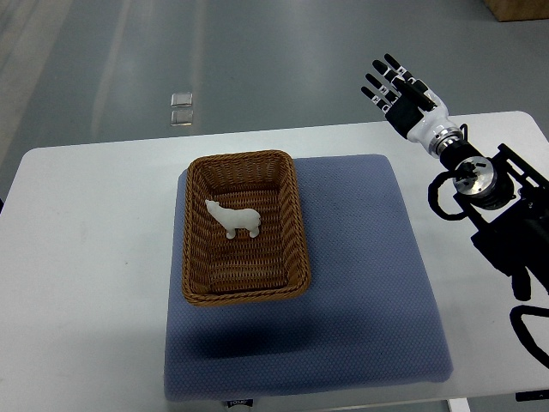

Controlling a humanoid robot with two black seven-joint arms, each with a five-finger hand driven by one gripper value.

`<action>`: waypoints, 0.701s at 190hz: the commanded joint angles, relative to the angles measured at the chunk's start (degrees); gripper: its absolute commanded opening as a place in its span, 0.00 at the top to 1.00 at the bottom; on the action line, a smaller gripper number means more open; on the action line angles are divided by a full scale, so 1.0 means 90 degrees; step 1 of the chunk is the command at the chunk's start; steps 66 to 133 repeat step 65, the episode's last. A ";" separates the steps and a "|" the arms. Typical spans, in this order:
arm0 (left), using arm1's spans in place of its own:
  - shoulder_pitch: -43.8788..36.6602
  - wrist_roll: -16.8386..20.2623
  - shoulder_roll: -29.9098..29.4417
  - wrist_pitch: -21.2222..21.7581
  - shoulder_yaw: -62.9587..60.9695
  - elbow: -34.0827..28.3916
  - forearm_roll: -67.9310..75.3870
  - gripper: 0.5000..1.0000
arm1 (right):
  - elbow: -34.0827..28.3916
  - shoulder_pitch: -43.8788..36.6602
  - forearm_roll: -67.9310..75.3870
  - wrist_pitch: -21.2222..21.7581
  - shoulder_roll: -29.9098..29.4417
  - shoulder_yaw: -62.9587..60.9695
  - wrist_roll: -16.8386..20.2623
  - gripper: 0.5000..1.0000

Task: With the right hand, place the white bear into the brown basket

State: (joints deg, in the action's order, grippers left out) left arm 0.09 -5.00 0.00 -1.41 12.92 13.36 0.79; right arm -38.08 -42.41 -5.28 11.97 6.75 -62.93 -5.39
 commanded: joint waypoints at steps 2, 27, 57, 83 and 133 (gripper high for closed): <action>0.0000 0.0009 0.0000 0.0000 0.0000 0.0000 0.0000 0.00 | 0.0013 0.0123 0.0186 0.0077 -0.0155 -0.0010 -0.0221 0.13; 0.0000 -0.0001 0.0000 0.0000 0.0000 0.0000 0.0000 0.00 | 0.0013 0.0279 0.0205 0.0546 -0.0213 0.0000 -0.0514 0.13; 0.0000 0.0009 0.0000 0.0000 0.0000 0.0000 0.0000 0.00 | 0.0013 0.0347 0.0205 0.0809 -0.0321 0.0000 -0.0553 0.13; 0.0000 0.0009 0.0000 0.0000 0.0000 0.0000 0.0000 0.00 | 0.0013 0.0347 0.0205 0.0809 -0.0340 0.0000 -0.0553 0.13; 0.0000 0.0009 0.0000 0.0000 0.0000 0.0000 0.0000 0.00 | 0.0013 0.0347 0.0205 0.0809 -0.0340 0.0000 -0.0553 0.13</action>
